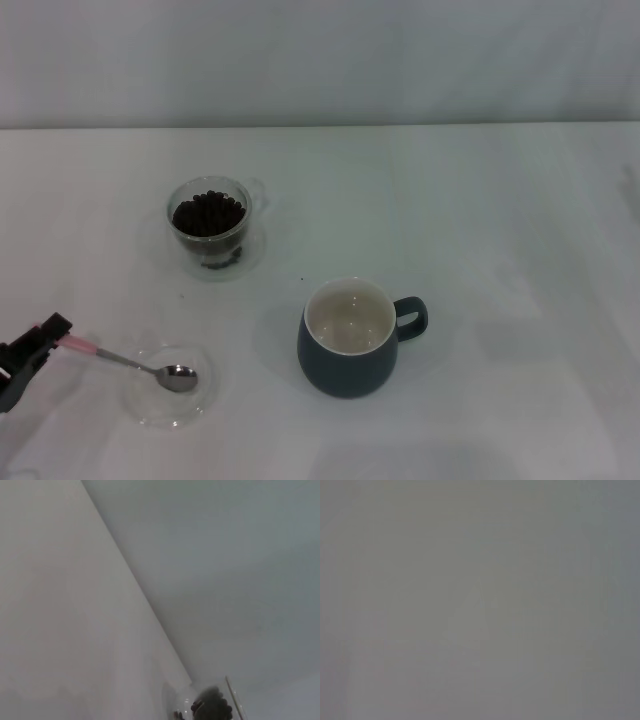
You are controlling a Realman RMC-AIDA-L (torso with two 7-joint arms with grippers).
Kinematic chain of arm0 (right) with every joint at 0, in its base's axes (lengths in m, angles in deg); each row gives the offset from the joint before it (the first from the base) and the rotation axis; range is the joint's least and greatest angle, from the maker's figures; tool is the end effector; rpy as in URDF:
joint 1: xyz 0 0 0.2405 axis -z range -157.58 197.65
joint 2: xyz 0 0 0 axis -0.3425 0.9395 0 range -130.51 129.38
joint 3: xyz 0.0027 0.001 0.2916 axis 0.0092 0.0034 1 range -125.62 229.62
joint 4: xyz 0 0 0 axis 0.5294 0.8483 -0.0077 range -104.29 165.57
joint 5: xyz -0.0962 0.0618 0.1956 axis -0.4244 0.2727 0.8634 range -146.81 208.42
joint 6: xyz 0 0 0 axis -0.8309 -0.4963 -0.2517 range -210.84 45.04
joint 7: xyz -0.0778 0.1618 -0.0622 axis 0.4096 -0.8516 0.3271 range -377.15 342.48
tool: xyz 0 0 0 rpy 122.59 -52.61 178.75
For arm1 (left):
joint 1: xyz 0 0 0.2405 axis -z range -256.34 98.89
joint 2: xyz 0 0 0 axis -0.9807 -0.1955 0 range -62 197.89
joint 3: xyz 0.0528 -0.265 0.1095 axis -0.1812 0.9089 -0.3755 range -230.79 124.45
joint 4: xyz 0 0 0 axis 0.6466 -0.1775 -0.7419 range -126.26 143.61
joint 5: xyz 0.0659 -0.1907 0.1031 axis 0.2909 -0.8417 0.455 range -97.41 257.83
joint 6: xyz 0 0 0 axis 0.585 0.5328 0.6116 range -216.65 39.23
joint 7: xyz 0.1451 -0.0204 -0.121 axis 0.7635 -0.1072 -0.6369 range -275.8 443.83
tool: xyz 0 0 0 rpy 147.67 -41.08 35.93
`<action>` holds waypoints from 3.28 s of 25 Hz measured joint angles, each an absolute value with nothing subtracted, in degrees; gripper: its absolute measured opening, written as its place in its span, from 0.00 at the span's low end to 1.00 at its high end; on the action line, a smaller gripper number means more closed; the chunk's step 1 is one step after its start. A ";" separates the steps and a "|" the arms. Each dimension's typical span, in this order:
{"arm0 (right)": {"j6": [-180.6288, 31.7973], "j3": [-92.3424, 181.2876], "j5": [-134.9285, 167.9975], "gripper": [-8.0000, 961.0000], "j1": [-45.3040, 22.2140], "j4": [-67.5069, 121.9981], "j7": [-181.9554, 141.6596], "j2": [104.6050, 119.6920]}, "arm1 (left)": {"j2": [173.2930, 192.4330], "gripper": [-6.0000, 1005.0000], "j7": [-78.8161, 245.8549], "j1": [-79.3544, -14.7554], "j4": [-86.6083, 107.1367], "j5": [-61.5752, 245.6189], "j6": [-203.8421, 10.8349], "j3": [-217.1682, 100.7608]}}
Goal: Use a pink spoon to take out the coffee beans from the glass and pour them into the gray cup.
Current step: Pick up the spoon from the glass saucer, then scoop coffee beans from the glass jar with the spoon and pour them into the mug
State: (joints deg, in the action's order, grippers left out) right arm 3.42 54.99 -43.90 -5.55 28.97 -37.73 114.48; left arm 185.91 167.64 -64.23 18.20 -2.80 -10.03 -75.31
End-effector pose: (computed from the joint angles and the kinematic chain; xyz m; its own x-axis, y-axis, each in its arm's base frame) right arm 0.3799 0.3811 0.0769 0.6273 0.3567 -0.6923 -0.7399 -0.0041 -0.6727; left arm -0.4075 0.2906 -0.0642 -0.2359 0.5428 0.8061 0.9423 -0.0750 0.3263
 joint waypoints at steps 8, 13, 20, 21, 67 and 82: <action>3.67 54.99 -43.90 0.77 -5.52 28.97 -38.70 114.49 | 182.85 0.13 164.19 -65.28 19.05 -0.72 -6.02 -75.33; 3.91 54.99 -43.90 0.77 -5.08 28.97 -39.40 114.44 | 181.00 0.13 163.22 -66.83 24.25 -2.15 0.41 -74.73; 3.64 54.90 -43.90 0.77 -4.60 29.48 -39.40 114.66 | 178.99 0.13 162.71 -64.88 26.91 -3.06 1.49 -74.74; 3.62 54.91 -43.90 0.77 -4.48 29.69 -39.40 114.68 | 178.99 0.13 162.71 -64.88 26.91 -3.06 1.49 -74.74; -0.43 54.58 -44.42 0.77 -1.41 39.51 -39.18 115.01 | 180.44 0.13 167.29 -38.26 33.41 3.07 -21.96 -79.94; -4.05 54.99 -42.70 0.77 -1.99 39.51 -39.22 115.01 | 183.97 0.13 168.49 -34.56 31.95 2.74 -35.11 -89.29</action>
State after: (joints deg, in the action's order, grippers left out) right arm -4.05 54.99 -42.70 -1.99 39.51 -39.22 115.01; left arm 183.97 168.49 -34.56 31.95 2.74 -35.11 -89.29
